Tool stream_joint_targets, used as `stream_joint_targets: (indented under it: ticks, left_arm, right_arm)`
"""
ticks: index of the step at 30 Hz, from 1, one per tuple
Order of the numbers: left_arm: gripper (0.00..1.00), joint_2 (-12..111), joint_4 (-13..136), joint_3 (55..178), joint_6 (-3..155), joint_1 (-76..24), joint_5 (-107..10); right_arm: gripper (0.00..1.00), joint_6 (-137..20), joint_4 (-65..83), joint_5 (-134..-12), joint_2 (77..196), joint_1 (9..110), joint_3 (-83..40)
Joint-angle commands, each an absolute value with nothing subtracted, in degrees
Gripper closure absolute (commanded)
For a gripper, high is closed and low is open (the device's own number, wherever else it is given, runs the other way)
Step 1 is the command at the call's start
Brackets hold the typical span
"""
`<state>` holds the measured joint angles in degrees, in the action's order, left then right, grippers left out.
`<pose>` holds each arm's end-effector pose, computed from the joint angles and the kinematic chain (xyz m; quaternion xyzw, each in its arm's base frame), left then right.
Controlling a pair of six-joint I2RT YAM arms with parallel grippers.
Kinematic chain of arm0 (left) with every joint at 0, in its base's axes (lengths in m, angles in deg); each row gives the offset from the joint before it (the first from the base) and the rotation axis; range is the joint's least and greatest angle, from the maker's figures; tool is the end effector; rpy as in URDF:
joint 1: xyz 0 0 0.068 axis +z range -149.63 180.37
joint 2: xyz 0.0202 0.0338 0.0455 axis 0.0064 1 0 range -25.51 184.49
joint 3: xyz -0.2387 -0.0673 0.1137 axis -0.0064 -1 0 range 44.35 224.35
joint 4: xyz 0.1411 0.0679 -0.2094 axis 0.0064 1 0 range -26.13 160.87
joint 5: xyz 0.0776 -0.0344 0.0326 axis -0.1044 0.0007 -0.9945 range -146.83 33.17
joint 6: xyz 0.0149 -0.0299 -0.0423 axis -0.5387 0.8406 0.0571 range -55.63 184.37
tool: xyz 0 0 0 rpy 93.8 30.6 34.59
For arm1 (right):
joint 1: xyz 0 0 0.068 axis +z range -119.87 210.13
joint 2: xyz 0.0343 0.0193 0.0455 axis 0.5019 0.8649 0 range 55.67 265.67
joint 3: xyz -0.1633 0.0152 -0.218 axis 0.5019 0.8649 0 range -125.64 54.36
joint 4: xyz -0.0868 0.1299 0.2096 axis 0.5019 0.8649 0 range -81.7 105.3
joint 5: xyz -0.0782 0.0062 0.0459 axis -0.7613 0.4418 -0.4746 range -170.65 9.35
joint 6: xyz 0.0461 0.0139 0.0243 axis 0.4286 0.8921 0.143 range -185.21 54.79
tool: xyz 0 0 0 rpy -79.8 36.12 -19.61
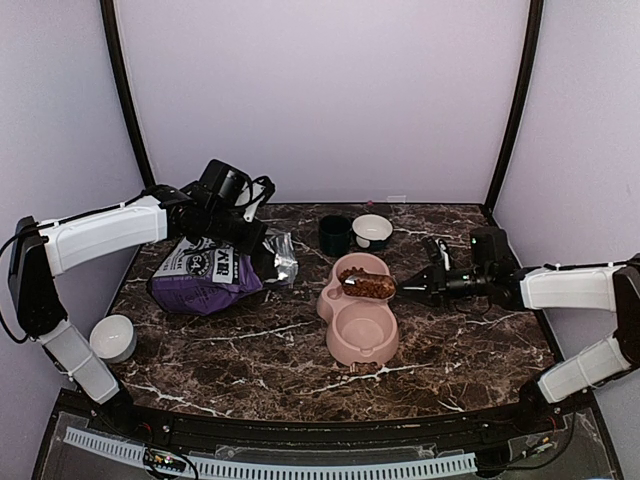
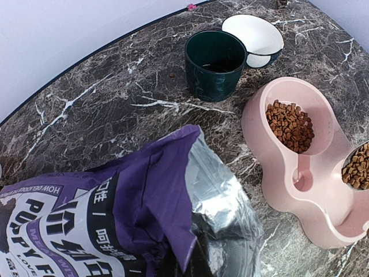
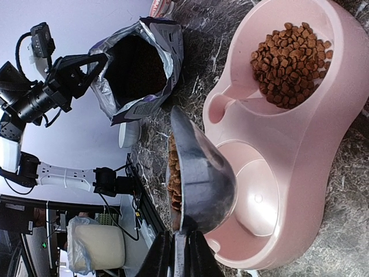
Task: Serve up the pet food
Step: Place the pet food in the pet food bowl.
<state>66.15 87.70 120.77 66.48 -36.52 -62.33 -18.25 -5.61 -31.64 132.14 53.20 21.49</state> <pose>0.2938 -0.2163 0.3019 0.2498 0.8668 -0.1025 0.4193 0.2301 0.1273 0.1965 -0.0411 0.8129 0.5560 0.1686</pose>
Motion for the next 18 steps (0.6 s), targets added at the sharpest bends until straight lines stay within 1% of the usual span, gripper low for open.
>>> stream_joint_targets:
  ticks: [1, 18]
  left_arm:
    - [1.0, 61.53, 85.05, 120.55, 65.7, -36.19, -63.03]
    - [1.0, 61.07, 85.14, 120.4, 65.6, -36.19, -63.34]
  right_arm:
    - [1.0, -20.23, -5.36, -32.28, 130.22, 52.63, 22.14]
    - [1.0, -27.58, 8.25, -33.61, 126.25, 52.63, 22.01]
